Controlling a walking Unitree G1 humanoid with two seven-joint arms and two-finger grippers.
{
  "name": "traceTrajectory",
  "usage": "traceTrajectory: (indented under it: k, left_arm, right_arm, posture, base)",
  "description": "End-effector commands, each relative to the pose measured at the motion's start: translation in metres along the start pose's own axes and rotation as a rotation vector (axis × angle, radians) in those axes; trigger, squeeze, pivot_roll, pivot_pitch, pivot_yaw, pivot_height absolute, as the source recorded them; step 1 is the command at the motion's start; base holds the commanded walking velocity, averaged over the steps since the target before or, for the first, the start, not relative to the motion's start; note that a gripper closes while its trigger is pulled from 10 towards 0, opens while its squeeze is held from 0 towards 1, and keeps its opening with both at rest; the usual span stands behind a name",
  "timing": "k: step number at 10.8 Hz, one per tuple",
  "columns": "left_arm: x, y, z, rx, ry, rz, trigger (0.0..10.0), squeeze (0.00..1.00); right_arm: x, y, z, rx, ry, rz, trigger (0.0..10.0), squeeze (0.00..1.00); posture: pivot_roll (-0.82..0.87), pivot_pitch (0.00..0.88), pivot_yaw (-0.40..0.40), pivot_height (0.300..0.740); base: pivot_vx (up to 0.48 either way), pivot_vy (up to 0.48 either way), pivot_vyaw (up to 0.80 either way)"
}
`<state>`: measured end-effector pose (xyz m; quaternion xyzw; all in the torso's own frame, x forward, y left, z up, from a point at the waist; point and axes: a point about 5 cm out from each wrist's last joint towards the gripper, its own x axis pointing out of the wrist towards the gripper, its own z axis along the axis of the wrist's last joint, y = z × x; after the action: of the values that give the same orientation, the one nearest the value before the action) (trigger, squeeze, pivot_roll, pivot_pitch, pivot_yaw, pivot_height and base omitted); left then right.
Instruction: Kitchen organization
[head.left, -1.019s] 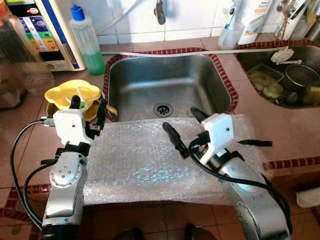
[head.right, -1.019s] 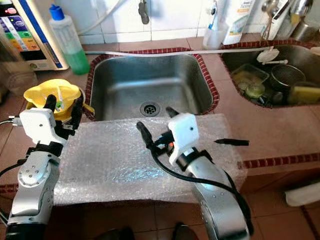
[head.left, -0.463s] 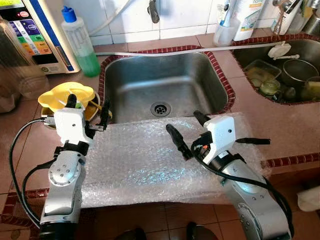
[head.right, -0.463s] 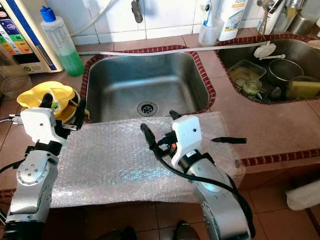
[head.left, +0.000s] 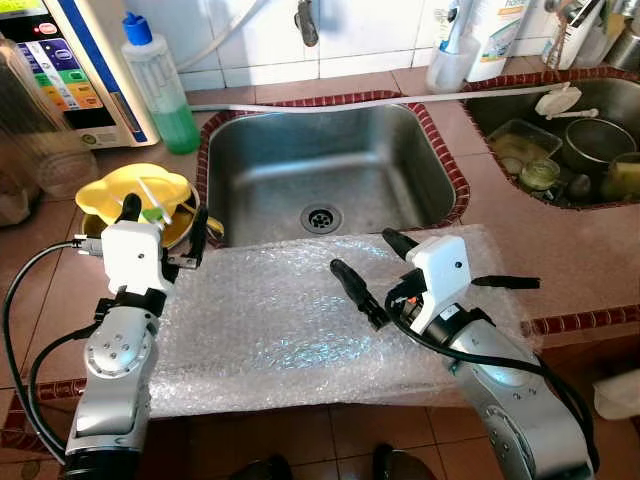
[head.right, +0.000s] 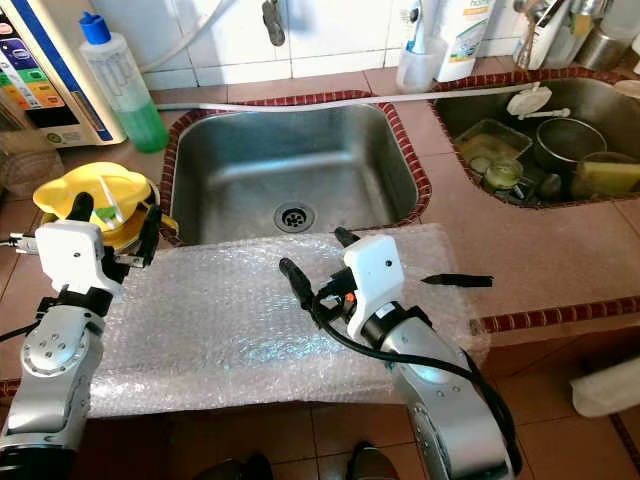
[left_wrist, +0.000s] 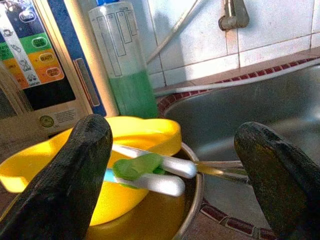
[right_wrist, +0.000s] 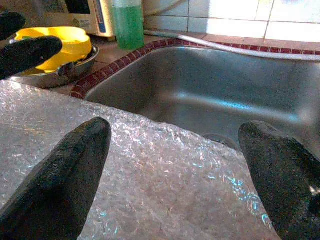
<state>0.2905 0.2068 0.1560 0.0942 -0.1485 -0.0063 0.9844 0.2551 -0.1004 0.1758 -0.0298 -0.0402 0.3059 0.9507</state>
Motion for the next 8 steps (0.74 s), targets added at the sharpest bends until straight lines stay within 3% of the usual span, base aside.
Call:
traceTrajectory:
  k: [1, 2, 3, 4, 5, 8]
  left_arm:
    - [-0.0027, 0.0032, -0.0048, 0.027, 0.019, -0.014, 5.8, 0.00]
    - [-0.0025, 0.0043, -0.0054, 0.021, 0.018, -0.011, 0.0, 0.00]
    - [-0.0016, 0.0013, -0.0060, 0.022, 0.018, -0.027, 0.0, 0.00]
    - [-0.0004, 0.0018, -0.0052, 0.029, 0.015, -0.031, 0.7, 0.00]
    - [0.0005, 0.0026, -0.0045, 0.040, 0.013, -0.030, 9.6, 0.00]
    - [0.0019, 0.0072, 0.0029, 0.058, -0.009, -0.015, 10.0, 0.00]
  right_arm:
    - [0.0022, 0.0027, 0.0058, 0.007, -0.022, 0.023, 10.0, 0.00]
    - [0.0032, 0.0047, 0.0093, 0.004, -0.032, 0.035, 10.0, 0.00]
    - [0.0026, 0.0057, 0.0103, 0.006, -0.034, 0.039, 10.0, 0.00]
    - [0.0022, 0.0063, 0.0106, 0.005, -0.035, 0.040, 10.0, 0.00]
    - [0.0021, 0.0053, 0.0102, 0.006, -0.037, 0.032, 10.0, 0.00]
    - [0.0048, 0.0060, 0.0145, 0.007, -0.060, 0.023, 10.0, 0.00]
  posture:
    - [-0.23, 0.207, 0.079, 0.740]
    - [-0.24, 0.206, 0.081, 0.740]
    - [-0.24, 0.206, 0.084, 0.740]
    - [-0.24, 0.212, 0.092, 0.740]
    - [-0.23, 0.215, 0.094, 0.740]
    - [-0.22, 0.214, 0.099, 0.740]
  base:
    - [0.000, 0.000, 0.00]
    - [0.000, 0.000, 0.00]
    - [0.000, 0.000, 0.00]
    - [0.000, 0.000, 0.00]
    - [0.000, 0.000, 0.00]
    - [0.000, 0.000, 0.00]
